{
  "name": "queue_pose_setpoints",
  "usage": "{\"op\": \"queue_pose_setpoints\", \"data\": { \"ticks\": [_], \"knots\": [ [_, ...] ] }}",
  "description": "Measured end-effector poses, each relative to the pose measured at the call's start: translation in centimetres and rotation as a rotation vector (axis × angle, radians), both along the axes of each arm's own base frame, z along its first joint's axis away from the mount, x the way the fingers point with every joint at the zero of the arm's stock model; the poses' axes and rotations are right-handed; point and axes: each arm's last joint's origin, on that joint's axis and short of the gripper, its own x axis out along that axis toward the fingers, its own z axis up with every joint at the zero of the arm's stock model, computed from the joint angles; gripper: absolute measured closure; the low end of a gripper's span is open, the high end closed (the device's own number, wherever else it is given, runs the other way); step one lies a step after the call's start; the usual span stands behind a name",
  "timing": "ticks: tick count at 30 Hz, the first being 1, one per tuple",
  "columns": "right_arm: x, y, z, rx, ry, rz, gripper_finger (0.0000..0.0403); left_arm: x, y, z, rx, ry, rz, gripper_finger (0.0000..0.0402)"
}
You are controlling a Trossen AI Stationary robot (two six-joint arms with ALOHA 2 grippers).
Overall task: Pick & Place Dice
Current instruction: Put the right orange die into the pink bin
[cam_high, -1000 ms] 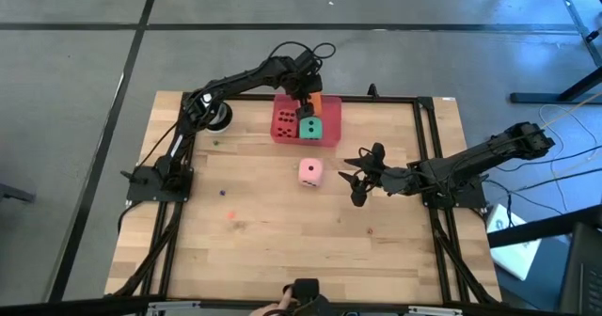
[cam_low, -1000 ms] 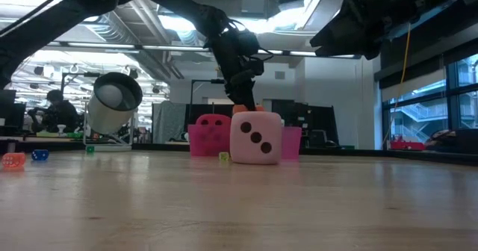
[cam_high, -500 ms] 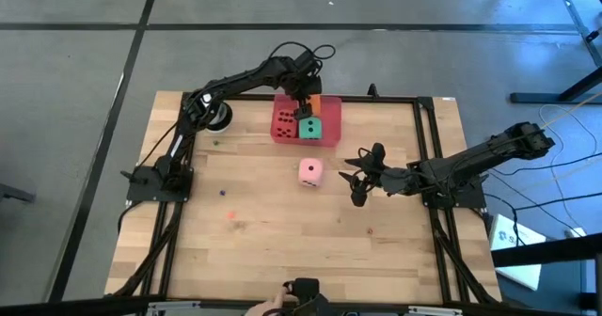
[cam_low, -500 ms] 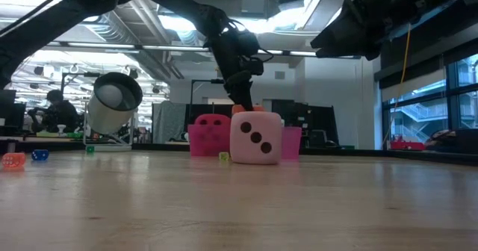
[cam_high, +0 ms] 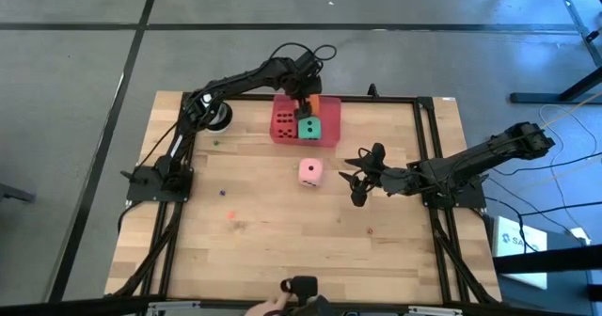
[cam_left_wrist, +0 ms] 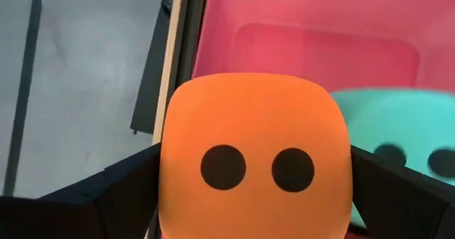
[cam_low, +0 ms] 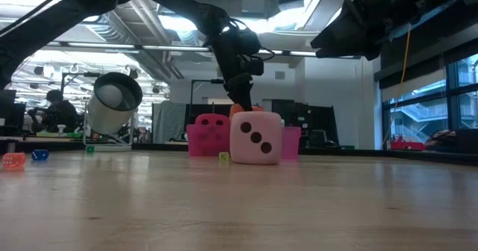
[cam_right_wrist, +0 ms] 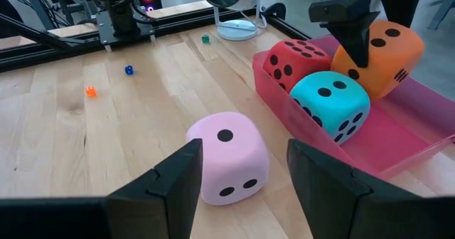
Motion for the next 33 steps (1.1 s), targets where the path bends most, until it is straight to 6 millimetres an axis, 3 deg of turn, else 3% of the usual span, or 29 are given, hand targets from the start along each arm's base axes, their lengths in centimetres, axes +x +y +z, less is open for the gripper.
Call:
{"op": "queue_pose_setpoints", "data": {
  "ticks": [14,22,28,33],
  "knots": [
    [0.01,0.0,-0.02,0.0,0.001,0.0,0.0197,-0.3,0.01,-0.13,-0.14,-0.036,0.058,0.0002],
    [0.01,0.0,-0.01,0.014,-0.006,-0.007,0.0197,-0.22,-0.12,-0.12,-0.108,-0.027,-0.027,0.0002],
    [0.01,-0.01,-0.01,0.014,-0.006,-0.007,0.0197,-0.4,-0.18,-0.14,-0.175,-0.035,0.052,0.0002],
    [0.0,-0.05,0.02,-0.003,-0.006,-0.021,0.0197,-0.5,0.59,0.12,-0.226,-0.096,0.237,0.0002]
  ]
}}
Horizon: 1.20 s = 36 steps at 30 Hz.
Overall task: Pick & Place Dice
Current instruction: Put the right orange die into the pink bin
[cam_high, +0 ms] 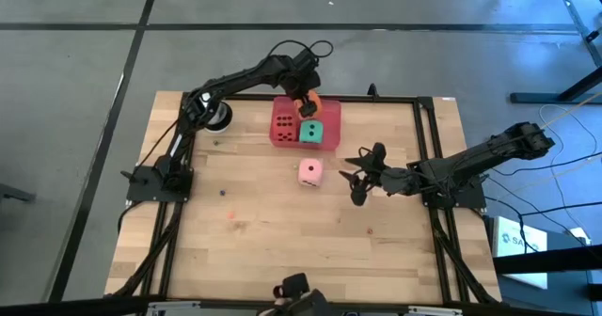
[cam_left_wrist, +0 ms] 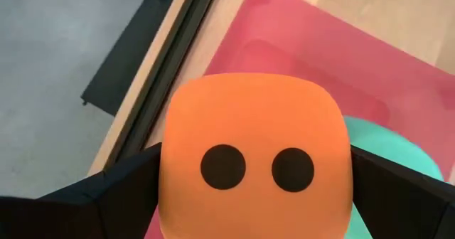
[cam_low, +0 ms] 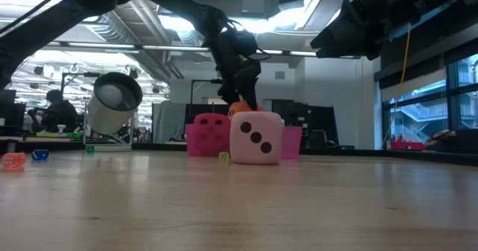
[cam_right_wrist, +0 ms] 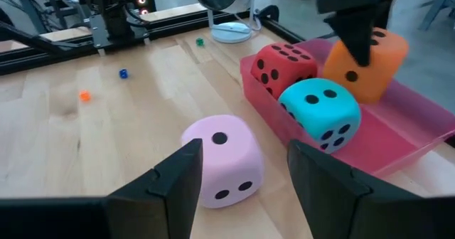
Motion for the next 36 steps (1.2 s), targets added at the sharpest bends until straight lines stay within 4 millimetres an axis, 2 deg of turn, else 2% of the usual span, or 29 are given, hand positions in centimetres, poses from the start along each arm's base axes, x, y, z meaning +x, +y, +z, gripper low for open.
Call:
{"op": "queue_pose_setpoints", "data": {
  "ticks": [6,18,23,31,36],
  "knots": [
    [0.0,-0.2,0.0,-0.008,0.002,-0.012,0.0197,-0.1,-0.2,-0.1,0.115,0.071,-0.107,0.0002],
    [0.1,-0.6,0.0,-0.007,0.002,-0.024,0.0197,1.0,-0.7,0.4,0.25,0.034,-0.263,0.0002],
    [0.1,-0.6,0.0,-0.008,0.003,-0.024,0.0197,1.3,-1.0,0.5,0.233,0.01,-0.238,0.0002],
    [0.1,-0.6,0.0,-0.038,0.019,-0.015,0.0197,1.9,-2.9,0.3,0.252,0.051,-0.358,0.0002],
    [0.3,-1.6,0.0,-0.04,0.019,-0.062,0.0197,2.3,-4.0,0.2,0.235,0.059,-0.373,0.0002]
  ]
}}
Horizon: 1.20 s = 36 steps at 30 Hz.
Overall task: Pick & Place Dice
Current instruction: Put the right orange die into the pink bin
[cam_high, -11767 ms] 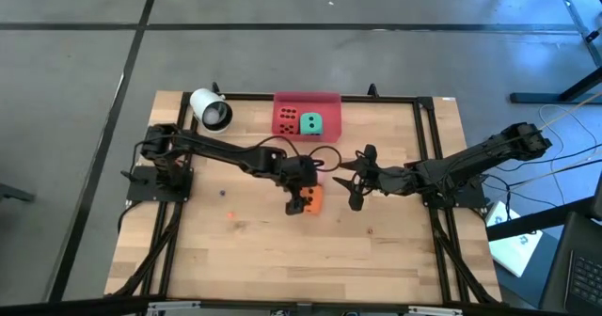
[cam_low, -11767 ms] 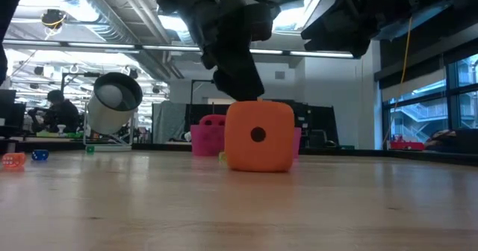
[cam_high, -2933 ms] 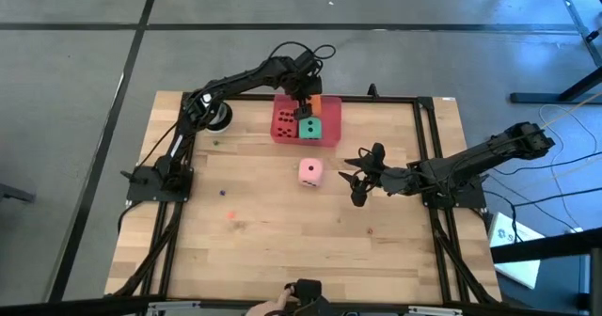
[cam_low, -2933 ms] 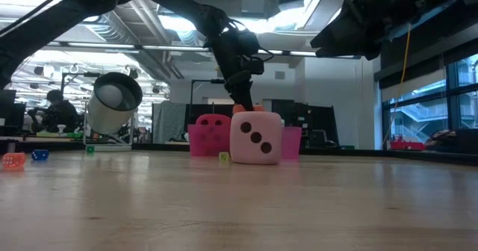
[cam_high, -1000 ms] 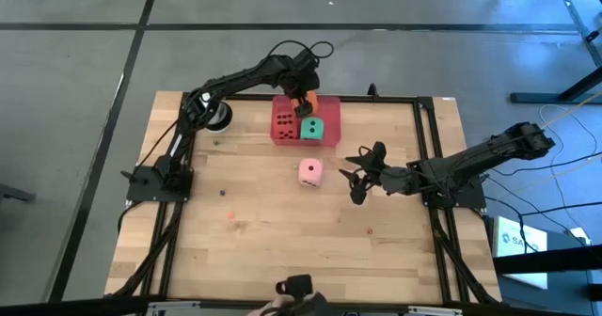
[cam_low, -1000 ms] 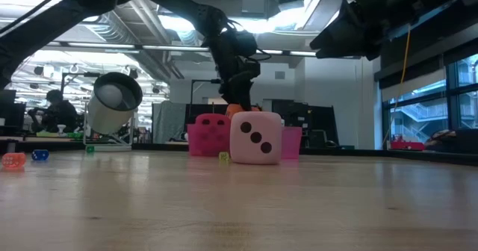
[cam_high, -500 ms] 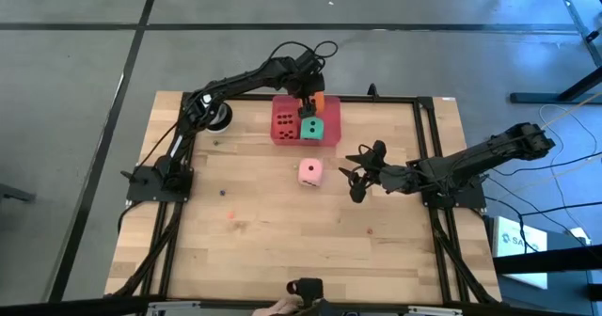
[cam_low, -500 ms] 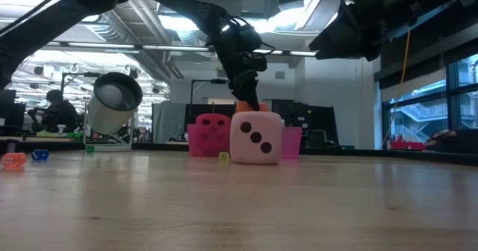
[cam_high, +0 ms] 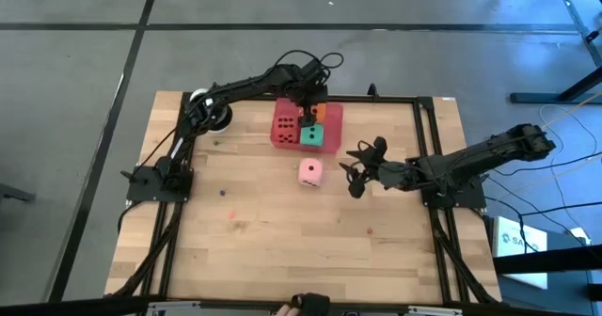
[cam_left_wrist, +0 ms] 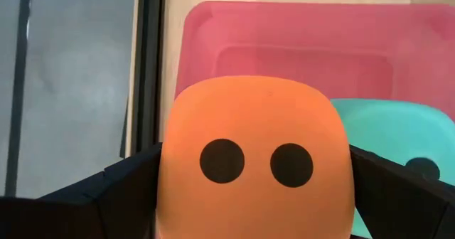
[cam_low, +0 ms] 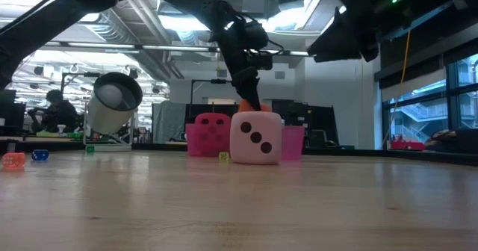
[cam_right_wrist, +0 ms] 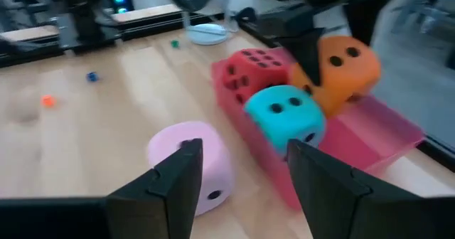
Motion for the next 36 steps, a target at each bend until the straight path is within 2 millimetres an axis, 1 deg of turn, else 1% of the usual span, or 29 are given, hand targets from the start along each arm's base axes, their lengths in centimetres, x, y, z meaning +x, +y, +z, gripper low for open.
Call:
{"op": "queue_pose_setpoints", "data": {
  "ticks": [5,8,10,13,16,19,21,23,26,29,30,31,34,36],
  "knots": [
    [0.3,-2.8,0.0,-0.032,0.019,-0.096,0.0197,-0.2,0.0,-0.1,-0.034,0.01,0.036,0.0002],
    [0.5,-4.9,0.1,-0.048,0.038,-0.108,0.0197,-0.4,0.3,-0.1,-0.04,0.014,0.046,0.0002],
    [0.6,-6.4,0.2,-0.043,0.04,-0.101,0.0197,-0.5,0.3,-0.2,-0.059,0.013,0.055,0.0002],
    [0.7,-9.2,-0.2,-0.016,0.054,-0.121,0.0197,-0.6,0.5,-0.2,-0.109,0.005,0.07,0.0002],
    [1.2,-11.6,-0.6,0.047,-0.003,-0.074,0.0197,-0.8,0.6,-0.2,-0.122,0.008,0.074,0.0002],
    [2.0,-13.3,-1.3,0.099,-0.059,0.005,0.0203,-0.7,0.5,-0.2,-0.109,0.011,0.049,0.0002],
    [2.4,-14.1,-1.8,0.116,-0.094,0.039,0.0218,-0.6,0.4,-0.2,-0.104,0.011,0.04,0.0002],
    [2.8,-14.8,-2.3,0.127,-0.116,0.048,0.0244,-0.6,0.3,-0.2,-0.104,0.01,0.037,0.0002],
    [3.0,-15.8,-3.1,0.135,-0.127,0.023,0.0304,-0.6,0.2,-0.2,-0.104,0.01,0.036,0.0002],
    [3.1,-16.6,-3.5,0.137,-0.144,0.009,0.0373,-0.6,0.2,-0.2,-0.108,0.008,0.033,0.0002],
    [3.1,-16.9,-3.6,0.137,-0.153,0.014,0.0387,-0.6,0.2,-0.2,-0.11,0.007,0.032,0.0002],
    [3.1,-17.0,-3.7,0.137,-0.161,0.02,0.0394,-0.6,0.2,-0.2,-0.11,0.008,0.032,0.0002],
    [3.2,-17.5,-3.6,0.129,-0.198,0.032,0.039,-0.6,0.2,-0.2,-0.109,0.007,0.032,0.0002],
    [3.2,-17.8,-3.4,0.115,-0.228,0.038,0.0397,-0.5,0.2,-0.2,-0.109,0.006,0.031,0.0002]
  ]
}}
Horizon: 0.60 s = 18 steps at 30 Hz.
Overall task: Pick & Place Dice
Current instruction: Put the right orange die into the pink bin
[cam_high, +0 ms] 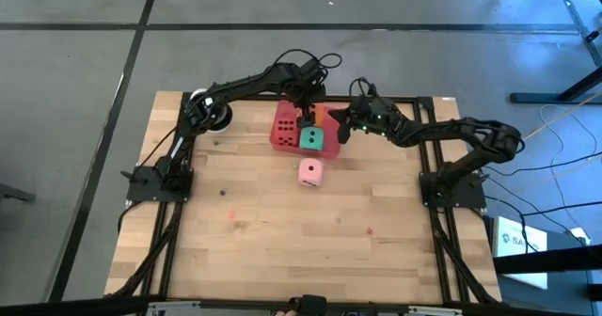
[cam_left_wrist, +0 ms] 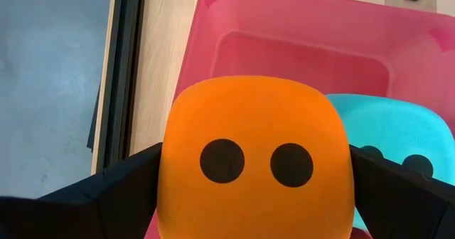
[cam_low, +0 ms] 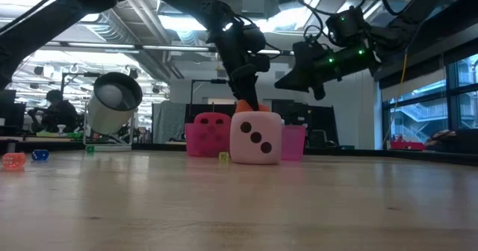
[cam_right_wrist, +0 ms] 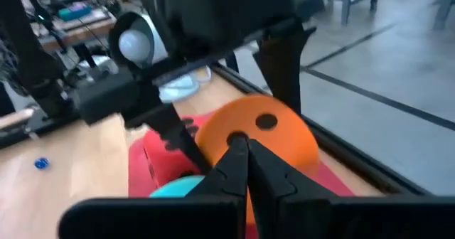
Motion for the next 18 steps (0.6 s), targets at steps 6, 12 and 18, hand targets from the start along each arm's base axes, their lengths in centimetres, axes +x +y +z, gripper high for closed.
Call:
{"op": "queue_pose_setpoints", "data": {
  "ticks": [6,12,18],
  "knots": [
    [1.2,-0.9,0.1,-0.001,-0.029,0.048,0.04,0.4,-0.2,0.1,0.006,-0.031,-0.012,0.0002],
    [3.4,-1.9,-1.4,0.047,0.002,0.096,0.0401,0.8,-0.7,0.3,-0.011,-0.057,-0.03,0.0002],
    [4.5,-2.5,-3.1,0.089,0.037,0.099,0.0402,0.8,-0.7,0.3,-0.003,-0.066,-0.041,0.0002]
  ]
}}
